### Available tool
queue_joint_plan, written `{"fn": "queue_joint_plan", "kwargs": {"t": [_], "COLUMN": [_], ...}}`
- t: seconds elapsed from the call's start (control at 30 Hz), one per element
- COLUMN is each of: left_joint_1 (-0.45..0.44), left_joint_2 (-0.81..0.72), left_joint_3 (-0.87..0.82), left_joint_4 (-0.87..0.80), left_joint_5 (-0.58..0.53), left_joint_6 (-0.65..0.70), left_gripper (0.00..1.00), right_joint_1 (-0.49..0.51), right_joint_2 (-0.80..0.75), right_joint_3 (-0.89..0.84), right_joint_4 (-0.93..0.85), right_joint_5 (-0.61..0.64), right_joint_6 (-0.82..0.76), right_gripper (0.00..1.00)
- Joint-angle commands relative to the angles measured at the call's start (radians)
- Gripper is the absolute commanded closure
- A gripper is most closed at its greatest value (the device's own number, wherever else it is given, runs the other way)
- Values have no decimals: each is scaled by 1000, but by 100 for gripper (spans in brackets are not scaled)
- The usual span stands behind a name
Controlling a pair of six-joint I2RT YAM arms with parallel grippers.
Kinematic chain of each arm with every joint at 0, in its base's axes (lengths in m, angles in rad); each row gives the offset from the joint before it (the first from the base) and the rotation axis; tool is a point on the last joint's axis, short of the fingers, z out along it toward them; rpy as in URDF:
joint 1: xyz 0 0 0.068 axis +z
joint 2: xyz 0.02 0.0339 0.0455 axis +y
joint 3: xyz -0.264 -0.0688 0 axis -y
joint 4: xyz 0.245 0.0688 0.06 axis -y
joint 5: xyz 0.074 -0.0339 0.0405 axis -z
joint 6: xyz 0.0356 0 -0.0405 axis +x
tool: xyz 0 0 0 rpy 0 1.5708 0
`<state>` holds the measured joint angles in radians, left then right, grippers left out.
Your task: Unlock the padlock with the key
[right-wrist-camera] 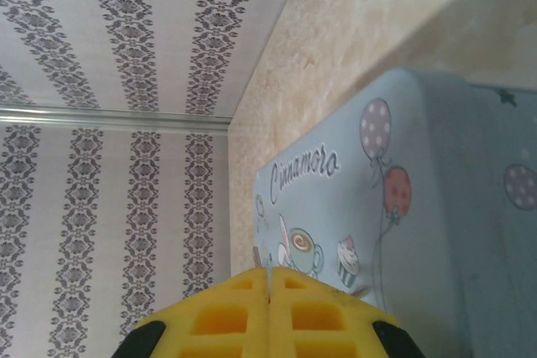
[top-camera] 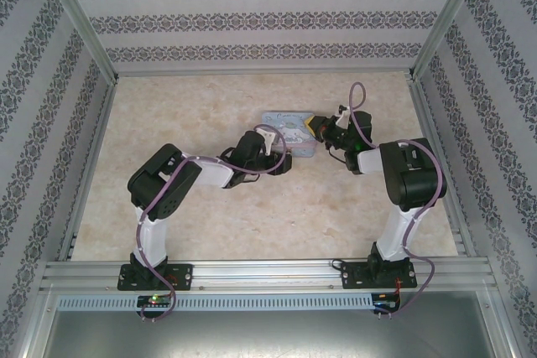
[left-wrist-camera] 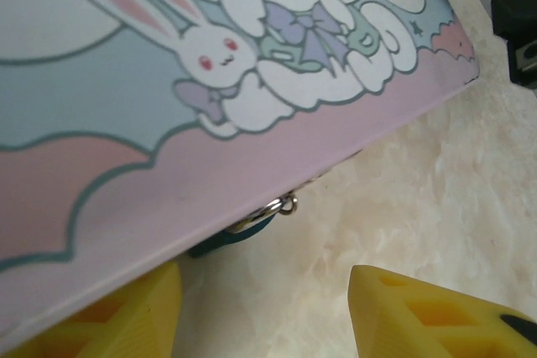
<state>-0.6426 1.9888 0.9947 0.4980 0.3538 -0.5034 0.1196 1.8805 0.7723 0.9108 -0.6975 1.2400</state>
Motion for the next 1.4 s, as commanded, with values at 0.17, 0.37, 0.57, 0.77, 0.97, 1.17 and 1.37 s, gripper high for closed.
{"fn": "queue_joint_plan", "kwargs": {"t": [0.17,0.37,0.57,0.77,0.97,1.17,1.37], "left_joint_1": [-26,-44,-55,-60,-62,-55,-40], "left_joint_2": [48,69,102,133,159,169,197], "left_joint_3": [74,76,76,95,148,141,117], "left_joint_4": [-74,-69,-41,-16,26,137,264], "left_joint_5": [-49,-129,-176,-203,-65,40,67], "left_joint_6": [93,130,138,138,77,-51,-188], "left_gripper": [45,44,43,43,42,42,42], "right_joint_1": [-9,-9,-9,-9,-8,-9,-9], "right_joint_2": [26,28,29,30,39,51,51], "right_joint_3": [-18,-24,-27,-27,-28,-31,-40], "right_joint_4": [28,28,26,23,20,20,20], "right_joint_5": [-6,-10,-10,-11,-11,-9,-8], "right_joint_6": [-4,-6,-8,-8,-11,-16,-19], "right_gripper": [100,100,100,100,100,100,100]}}
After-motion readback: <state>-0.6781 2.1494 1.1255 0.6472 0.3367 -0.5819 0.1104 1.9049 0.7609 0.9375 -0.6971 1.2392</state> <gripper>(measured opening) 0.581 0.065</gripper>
